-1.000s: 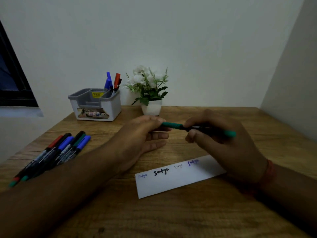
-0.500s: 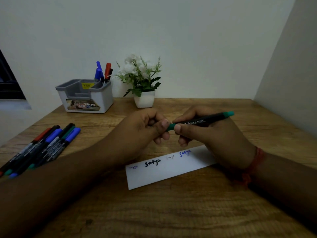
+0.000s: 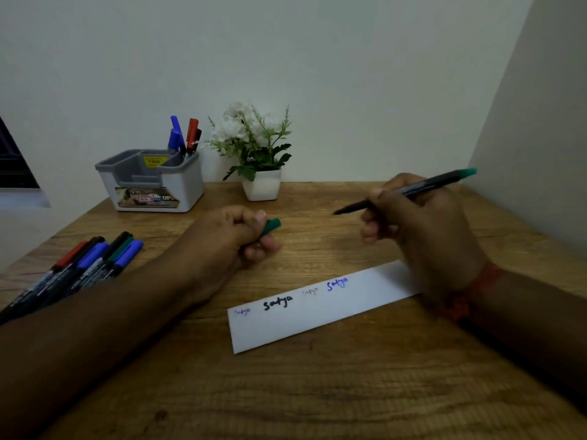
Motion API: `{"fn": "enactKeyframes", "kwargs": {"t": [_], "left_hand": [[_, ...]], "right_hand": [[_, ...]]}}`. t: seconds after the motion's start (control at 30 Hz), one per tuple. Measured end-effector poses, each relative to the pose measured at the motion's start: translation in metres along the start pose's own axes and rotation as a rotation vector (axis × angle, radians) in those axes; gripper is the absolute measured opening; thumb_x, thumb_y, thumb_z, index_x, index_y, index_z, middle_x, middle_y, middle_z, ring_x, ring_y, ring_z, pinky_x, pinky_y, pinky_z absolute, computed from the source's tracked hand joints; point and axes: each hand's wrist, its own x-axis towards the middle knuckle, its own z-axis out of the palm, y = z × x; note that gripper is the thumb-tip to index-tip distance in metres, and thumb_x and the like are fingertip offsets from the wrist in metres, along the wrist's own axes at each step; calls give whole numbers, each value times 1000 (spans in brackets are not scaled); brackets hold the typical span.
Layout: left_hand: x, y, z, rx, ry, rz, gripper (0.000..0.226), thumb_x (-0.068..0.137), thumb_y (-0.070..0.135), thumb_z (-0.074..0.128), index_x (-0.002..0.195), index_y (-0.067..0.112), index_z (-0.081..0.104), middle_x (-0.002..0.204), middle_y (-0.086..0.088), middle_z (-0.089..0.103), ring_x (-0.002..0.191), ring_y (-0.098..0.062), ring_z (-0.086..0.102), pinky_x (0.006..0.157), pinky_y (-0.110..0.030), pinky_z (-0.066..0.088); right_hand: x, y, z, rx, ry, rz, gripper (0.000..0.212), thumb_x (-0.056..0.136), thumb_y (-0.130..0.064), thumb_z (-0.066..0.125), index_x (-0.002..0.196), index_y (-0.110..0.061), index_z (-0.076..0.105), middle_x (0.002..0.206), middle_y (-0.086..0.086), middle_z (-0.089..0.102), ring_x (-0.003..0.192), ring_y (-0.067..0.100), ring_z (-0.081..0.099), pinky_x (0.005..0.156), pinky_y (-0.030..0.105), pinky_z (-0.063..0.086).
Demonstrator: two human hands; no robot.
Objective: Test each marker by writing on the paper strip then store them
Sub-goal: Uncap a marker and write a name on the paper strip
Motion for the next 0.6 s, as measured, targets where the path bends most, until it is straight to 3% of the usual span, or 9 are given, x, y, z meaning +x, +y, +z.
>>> {"fn": "enactKeyframes", "kwargs": {"t": [0.07, 0.2, 0.33, 0.6], "left_hand": [[1, -2, -3, 229, 37, 112, 12, 93, 21, 58, 90, 10, 62, 76, -4, 72, 79, -24, 63, 76, -32, 55], [-1, -13, 13, 804, -30, 398, 7, 86, 27, 70, 91, 29, 64, 86, 12, 68, 84, 4, 60, 68, -7, 44], [4, -16, 7, 943, -15, 374, 17, 82, 34, 74, 95, 34, 63, 93, 19, 63, 89, 9, 55, 68, -4, 41], [6, -20, 6, 978, -37, 389, 20, 85, 41, 68, 102, 31, 62, 98, 18, 61, 92, 8, 53, 70, -6, 39]], "right_hand": [[4, 1, -7, -9, -8, 8, 12, 94, -4, 60, 82, -3, 62, 68, 10, 68, 58, 23, 68, 57, 33, 56], [0, 11, 6, -107, -118, 9, 7, 94, -3, 60, 88, -3, 64, 74, 14, 70, 65, 27, 71, 64, 35, 60], [2, 11, 5, -89, -90, 11, 13, 97, -4, 56, 94, 4, 66, 83, 15, 70, 70, 26, 72, 68, 35, 61], [7, 12, 3, -3, 54, 165, 34, 103, -15, 42, 86, -2, 68, 82, 15, 70, 73, 30, 70, 71, 40, 62]]}}
